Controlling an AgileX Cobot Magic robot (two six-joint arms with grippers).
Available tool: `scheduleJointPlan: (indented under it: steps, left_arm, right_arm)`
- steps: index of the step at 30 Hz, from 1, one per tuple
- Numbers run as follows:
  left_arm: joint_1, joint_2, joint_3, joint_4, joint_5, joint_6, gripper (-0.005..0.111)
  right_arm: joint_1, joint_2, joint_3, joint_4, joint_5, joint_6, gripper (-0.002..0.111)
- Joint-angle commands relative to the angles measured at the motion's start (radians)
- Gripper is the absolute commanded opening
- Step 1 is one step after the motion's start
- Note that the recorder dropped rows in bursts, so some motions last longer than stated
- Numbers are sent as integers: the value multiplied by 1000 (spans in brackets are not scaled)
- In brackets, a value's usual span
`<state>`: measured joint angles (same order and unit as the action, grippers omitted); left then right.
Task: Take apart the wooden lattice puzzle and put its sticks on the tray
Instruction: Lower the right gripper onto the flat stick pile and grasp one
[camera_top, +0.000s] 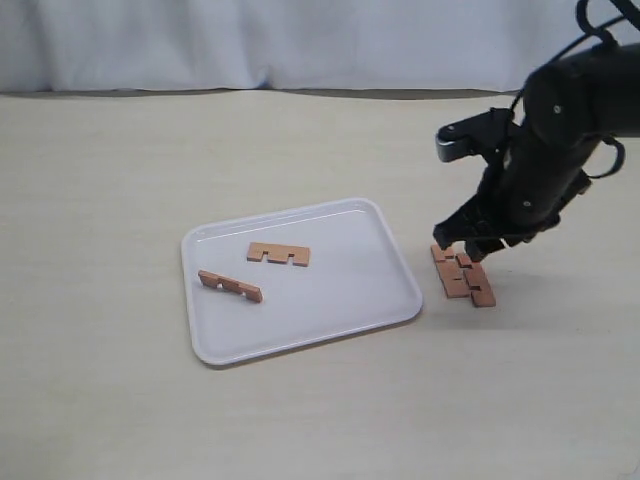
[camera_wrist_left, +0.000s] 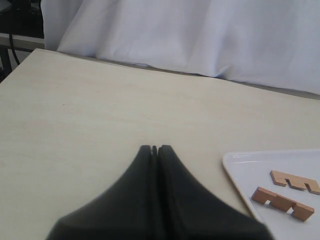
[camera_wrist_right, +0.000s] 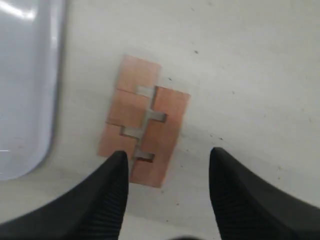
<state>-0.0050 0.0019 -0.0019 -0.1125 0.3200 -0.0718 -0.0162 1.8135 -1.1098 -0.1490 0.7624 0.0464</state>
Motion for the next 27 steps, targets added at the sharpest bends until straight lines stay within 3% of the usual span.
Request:
scheduleJointPlan:
  steps: [1,17,22,27]
  left_arm:
    - [-7,-2,2,-1,-11,-3,0]
    - [-7,-2,2,-1,-11,-3,0]
    - [-7,-2,2,-1,-11,-3,0]
    - [-7,-2,2,-1,-11,-3,0]
  right_arm:
    - [-80,-6,87,51,-121,-6,48]
    - [-86,56,102,130,-187,-8,48]
    - [-86,56,102,134,-189,-8,60]
    - [-86,56,102,130,-194,-8,60]
